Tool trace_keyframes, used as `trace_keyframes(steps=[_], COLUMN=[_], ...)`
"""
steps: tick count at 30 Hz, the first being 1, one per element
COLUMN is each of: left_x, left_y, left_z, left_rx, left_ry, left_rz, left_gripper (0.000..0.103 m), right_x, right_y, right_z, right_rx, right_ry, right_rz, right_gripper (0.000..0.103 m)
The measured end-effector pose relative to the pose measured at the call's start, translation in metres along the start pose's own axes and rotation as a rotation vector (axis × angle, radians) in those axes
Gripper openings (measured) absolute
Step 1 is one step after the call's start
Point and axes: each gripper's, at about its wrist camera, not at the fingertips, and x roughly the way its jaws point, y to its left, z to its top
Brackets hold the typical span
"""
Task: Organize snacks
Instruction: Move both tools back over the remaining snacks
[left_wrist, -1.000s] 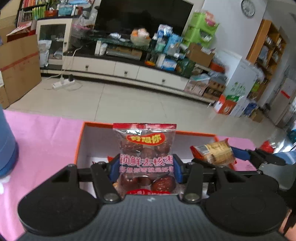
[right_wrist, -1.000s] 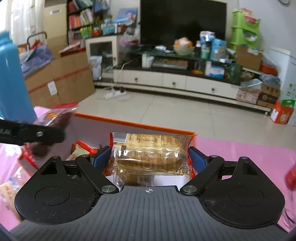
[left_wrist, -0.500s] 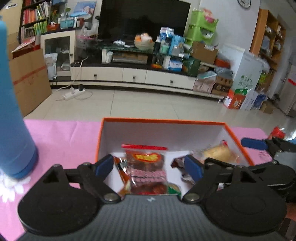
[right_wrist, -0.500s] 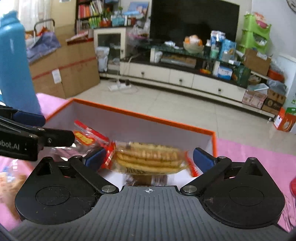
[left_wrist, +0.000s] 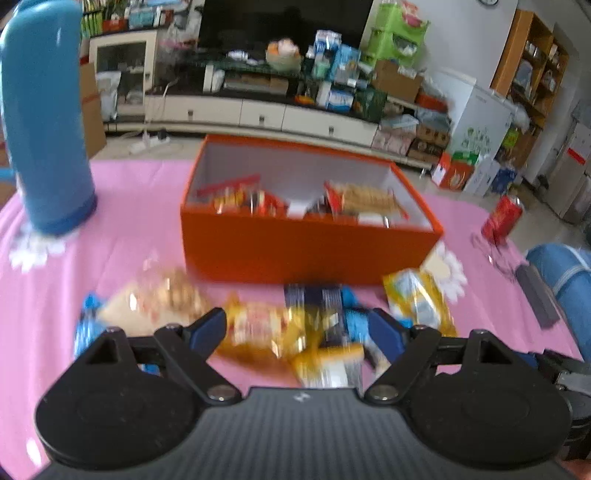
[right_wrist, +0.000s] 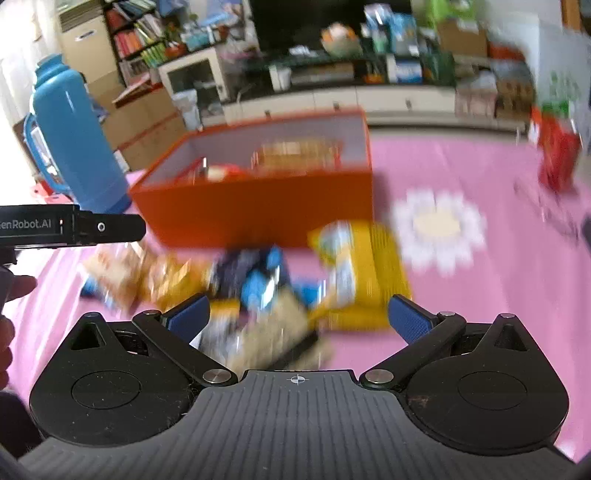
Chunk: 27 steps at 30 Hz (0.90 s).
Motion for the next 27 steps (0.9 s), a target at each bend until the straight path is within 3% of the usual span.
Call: trace_keyframes(steps=[4, 11, 18, 23, 27], left_x=[-0.004, -0.006, 0.027, 0.054, 0.075], left_y=[-0.003, -0.003, -0.014, -0.007, -0.016], left_z=[-0.031, -0.087, -0.057, -0.028, -0.026], left_rx=[0.003, -0.013, 0.013, -0.145, -0.149], left_ry=[0.053, 0.155, 0.132, 0.11, 0.171], left_rz=[0.007, -0.019, -0.013, -0.04, 0.063], left_gripper=[0.081, 0.081, 0.081, 0.081, 0.081], right_x=[-0.01, -0.021, -0.014, -0.007, -0.004], right_y=[-0.009, -0.023, -0.036, -0.049, -0.062], right_z=[-0.038, -0.059, -0.055, -0.059, -0.061], right_rx=[0.058, 0.092, 0.138, 0.17, 0.217], right_ry=[0.06, 0.079, 0.065, 0.083, 0.09], right_rz=[-0.01, -0.028, -0.018, -0.025, -0.023], right_gripper=[0.094, 0.094, 0.094, 0.094, 0.094])
